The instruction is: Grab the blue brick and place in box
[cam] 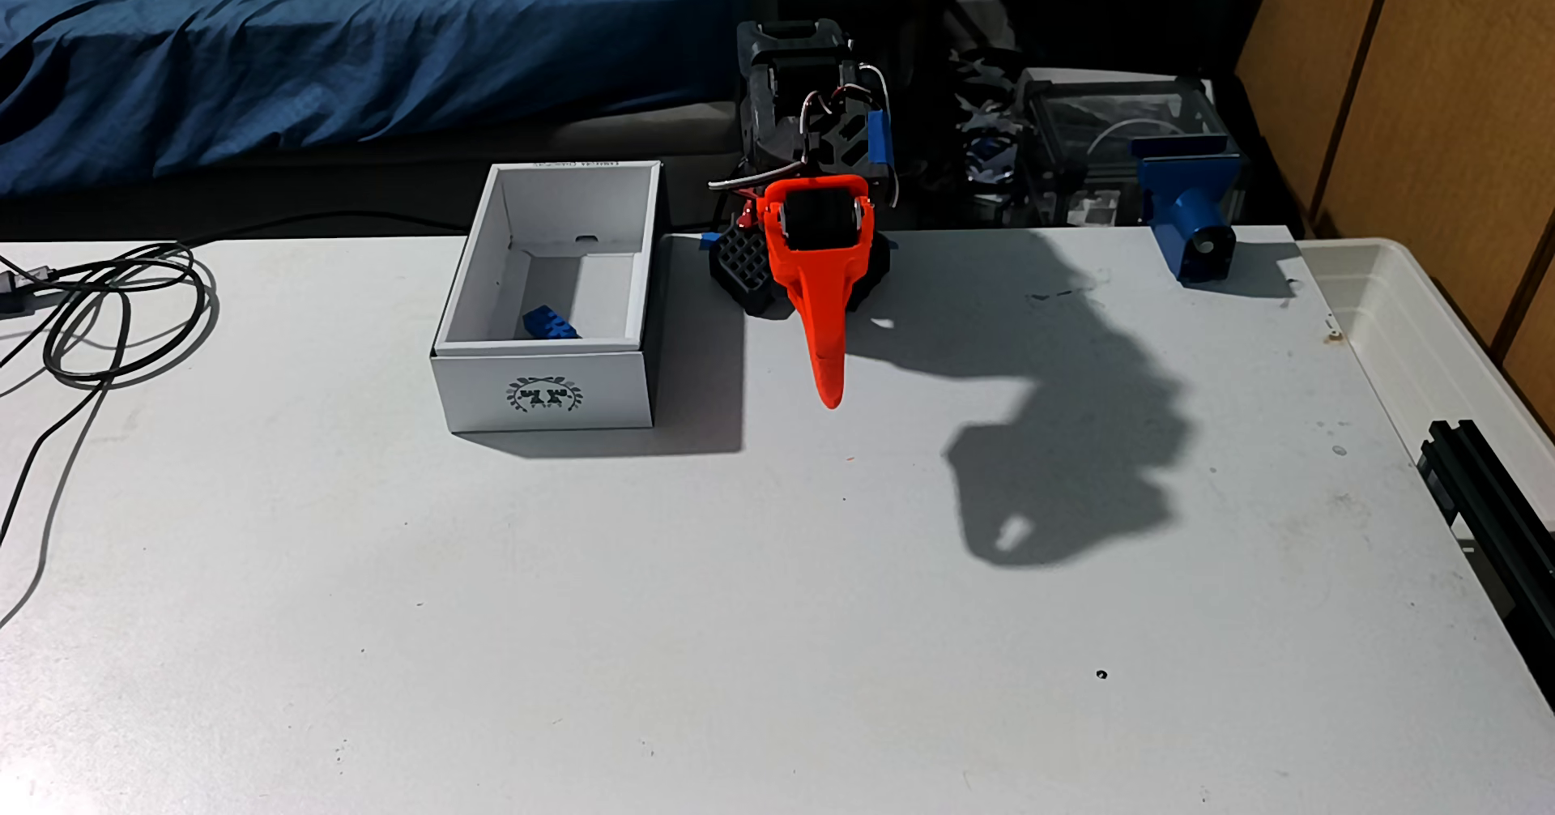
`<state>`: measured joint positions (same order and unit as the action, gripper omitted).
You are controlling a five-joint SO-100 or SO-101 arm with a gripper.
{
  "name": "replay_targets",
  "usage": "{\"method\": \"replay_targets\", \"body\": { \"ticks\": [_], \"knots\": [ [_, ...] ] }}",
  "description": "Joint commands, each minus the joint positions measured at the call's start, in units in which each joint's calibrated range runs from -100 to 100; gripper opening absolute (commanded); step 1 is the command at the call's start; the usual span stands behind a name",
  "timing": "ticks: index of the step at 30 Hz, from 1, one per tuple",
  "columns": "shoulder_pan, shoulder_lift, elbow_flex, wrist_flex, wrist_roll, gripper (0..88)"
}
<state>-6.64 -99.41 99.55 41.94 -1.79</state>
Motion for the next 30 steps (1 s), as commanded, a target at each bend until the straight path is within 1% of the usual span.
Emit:
{"method": "replay_targets", "body": {
  "ticks": [1,4,8,30],
  "knots": [
    [-0.6,-0.6,-0.1,-0.1,0.2,0.8],
    [-0.6,-0.5,-0.1,1.8,0.1,0.8],
    [-0.3,-0.6,-0.2,10.3,0.3,0.9],
    [-0.2,-0.6,-0.2,10.5,0.3,0.9]
  ]
}}
